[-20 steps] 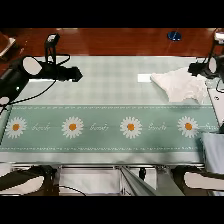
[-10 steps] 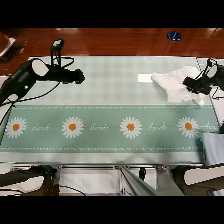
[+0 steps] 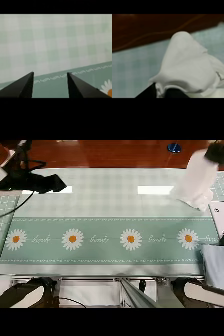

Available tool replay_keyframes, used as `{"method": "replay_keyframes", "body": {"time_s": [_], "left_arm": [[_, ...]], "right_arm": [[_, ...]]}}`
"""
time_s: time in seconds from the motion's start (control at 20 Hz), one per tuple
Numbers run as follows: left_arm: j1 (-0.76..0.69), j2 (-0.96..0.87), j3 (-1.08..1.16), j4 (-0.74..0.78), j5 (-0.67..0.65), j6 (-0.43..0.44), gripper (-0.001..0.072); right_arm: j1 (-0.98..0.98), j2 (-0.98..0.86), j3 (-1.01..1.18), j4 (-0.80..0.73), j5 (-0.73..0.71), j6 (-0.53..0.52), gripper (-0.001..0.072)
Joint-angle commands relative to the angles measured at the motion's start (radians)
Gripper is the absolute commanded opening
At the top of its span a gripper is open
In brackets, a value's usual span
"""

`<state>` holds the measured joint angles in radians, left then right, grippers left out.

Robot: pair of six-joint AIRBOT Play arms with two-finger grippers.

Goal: Fold the shirts.

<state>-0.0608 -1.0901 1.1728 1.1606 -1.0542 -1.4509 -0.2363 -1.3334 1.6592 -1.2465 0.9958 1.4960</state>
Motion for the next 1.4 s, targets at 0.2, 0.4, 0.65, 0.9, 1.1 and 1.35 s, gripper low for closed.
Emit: {"method": "replay_keyframes", "body": {"time_s": [0.2, 0.4, 0.65, 0.9, 1.1, 1.35], "left_arm": [[-0.068, 0.491, -0.507, -0.003, 0.085, -0.092, 0.0506], [-0.071, 0.529, -0.595, -0.063, 0.078, -0.092, 0.0506], [-0.070, 0.529, -0.597, -0.073, 0.103, -0.092, 0.0506], [-0.070, 0.528, -0.599, -0.072, 0.146, -0.091, 0.0506], [-0.071, 0.502, -0.599, -0.082, 0.145, -0.092, 0.0506], [-0.070, 0.430, -0.599, -0.134, 0.108, -0.091, 0.0506]], "right_arm": [[0.182, 0.305, 0.157, 0.041, -0.004, -0.108, 0.0036], [0.308, 0.370, 0.198, 0.042, 0.035, -0.129, 0.0036], [0.502, 0.340, 0.140, 0.053, 0.277, -0.128, 0.0037], [0.766, 0.282, -0.205, 0.100, 0.192, -0.069, 0.0037], [0.947, 0.173, -0.473, 0.106, -0.048, 0.021, 0.0036], [1.004, -0.048, -0.535, 0.138, -0.165, 0.129, 0.0413]]}}
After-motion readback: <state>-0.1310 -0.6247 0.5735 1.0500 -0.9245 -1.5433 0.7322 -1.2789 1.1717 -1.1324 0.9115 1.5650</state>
